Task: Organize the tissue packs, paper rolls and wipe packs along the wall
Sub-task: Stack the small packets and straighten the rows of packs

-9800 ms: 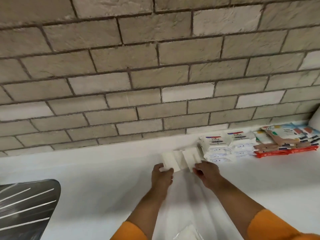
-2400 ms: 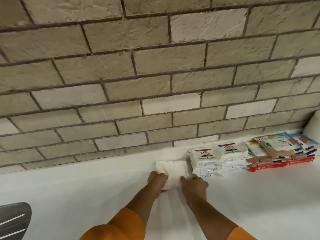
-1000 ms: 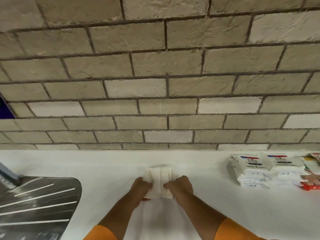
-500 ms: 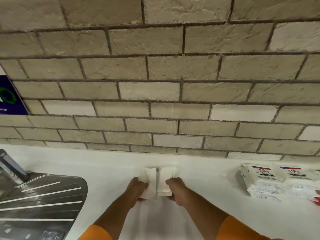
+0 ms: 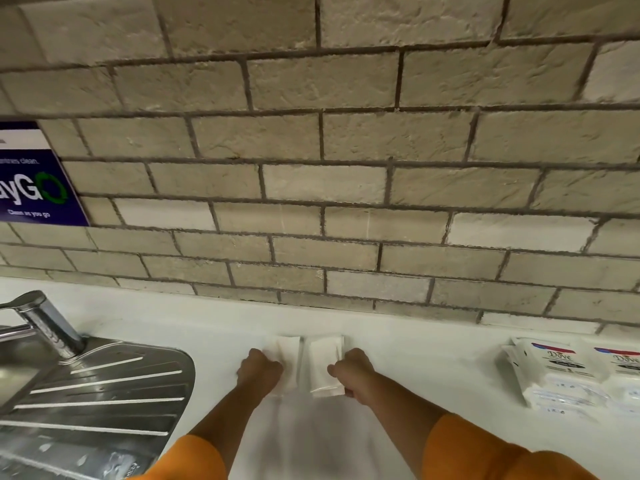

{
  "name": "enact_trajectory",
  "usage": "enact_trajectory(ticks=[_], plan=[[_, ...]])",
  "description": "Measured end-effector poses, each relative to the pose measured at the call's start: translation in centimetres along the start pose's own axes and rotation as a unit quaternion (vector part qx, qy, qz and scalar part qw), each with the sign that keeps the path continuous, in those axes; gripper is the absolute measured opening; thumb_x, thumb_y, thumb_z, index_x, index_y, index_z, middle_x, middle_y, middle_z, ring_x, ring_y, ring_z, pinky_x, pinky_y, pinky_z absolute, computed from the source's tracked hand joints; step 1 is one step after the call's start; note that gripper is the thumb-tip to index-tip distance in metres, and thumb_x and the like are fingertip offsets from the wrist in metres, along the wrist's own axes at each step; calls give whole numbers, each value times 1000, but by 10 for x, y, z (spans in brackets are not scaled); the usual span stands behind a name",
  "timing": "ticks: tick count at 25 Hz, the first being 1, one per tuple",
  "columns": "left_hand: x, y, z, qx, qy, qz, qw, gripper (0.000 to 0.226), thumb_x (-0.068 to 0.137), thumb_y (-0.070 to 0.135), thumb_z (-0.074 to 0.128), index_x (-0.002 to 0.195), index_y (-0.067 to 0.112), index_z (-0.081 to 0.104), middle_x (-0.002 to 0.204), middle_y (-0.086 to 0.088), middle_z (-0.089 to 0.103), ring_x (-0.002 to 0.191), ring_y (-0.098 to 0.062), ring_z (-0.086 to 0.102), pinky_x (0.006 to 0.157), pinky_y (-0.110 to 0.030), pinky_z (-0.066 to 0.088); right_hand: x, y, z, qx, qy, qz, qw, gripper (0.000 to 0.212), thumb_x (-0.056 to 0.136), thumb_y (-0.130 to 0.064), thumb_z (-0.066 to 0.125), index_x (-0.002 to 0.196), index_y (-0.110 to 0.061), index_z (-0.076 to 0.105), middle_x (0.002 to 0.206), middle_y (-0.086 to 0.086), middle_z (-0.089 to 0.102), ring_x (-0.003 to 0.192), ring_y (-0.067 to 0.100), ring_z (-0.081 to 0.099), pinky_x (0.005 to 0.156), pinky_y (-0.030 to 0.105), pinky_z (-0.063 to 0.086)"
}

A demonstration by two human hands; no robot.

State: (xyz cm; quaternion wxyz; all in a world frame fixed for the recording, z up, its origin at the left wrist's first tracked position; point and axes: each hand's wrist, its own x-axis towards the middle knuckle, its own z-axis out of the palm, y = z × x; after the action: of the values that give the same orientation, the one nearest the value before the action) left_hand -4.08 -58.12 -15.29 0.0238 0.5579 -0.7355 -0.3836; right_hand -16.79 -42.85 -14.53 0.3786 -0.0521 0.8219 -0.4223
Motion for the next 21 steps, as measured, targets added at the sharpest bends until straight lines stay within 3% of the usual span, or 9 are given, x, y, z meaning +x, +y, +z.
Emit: enact_trajectory(ticks=[3, 11, 16, 19, 21], plan=[[1, -1, -1, 7, 24, 19, 1000, 54, 88, 29, 65, 133, 7, 46, 127, -15, 61, 120, -34, 57, 91, -37, 49, 1, -8, 7, -24, 13, 0, 1000, 41, 80, -15, 78, 115, -10, 56, 109, 8, 62, 98, 26, 63, 68, 34, 64], [2, -2, -2, 43, 51, 24, 997, 42, 94, 29, 52, 128, 5, 50, 129, -18, 55, 124, -36, 51, 102, -42, 42, -7, -17, 30, -28, 28, -3, 999, 44, 78, -13, 80, 115, -10, 57, 111, 8, 62, 89, 25, 63, 61, 40, 65], [3, -4, -1, 60, 53, 14, 997, 41, 96, 31, 49, 127, 5, 52, 131, -18, 55, 126, -35, 50, 105, -43, 40, -8, -14, 34, -36, 47, -13, 998, 50, 79, -15, 79, 122, -10, 55, 116, 8, 62, 95, 27, 66, 59, 37, 65], [0, -3, -2, 80, 49, 13, 995, 44, 98, 40, 45, 129, 10, 51, 133, -14, 53, 128, -33, 46, 105, -47, 38, -9, -11, 35, -61, 53, -34, 996, 53, 82, -28, 76, 126, -10, 53, 119, 6, 62, 96, 25, 68, 61, 32, 65], [3, -8, -2, 68, 52, 27, 996, 47, 100, 43, 41, 132, 9, 49, 135, -16, 53, 128, -35, 46, 105, -48, 37, -12, -9, 33, -72, 49, -58, 995, 62, 80, -42, 73, 128, -11, 50, 118, 6, 63, 98, 25, 69, 71, 34, 64]])
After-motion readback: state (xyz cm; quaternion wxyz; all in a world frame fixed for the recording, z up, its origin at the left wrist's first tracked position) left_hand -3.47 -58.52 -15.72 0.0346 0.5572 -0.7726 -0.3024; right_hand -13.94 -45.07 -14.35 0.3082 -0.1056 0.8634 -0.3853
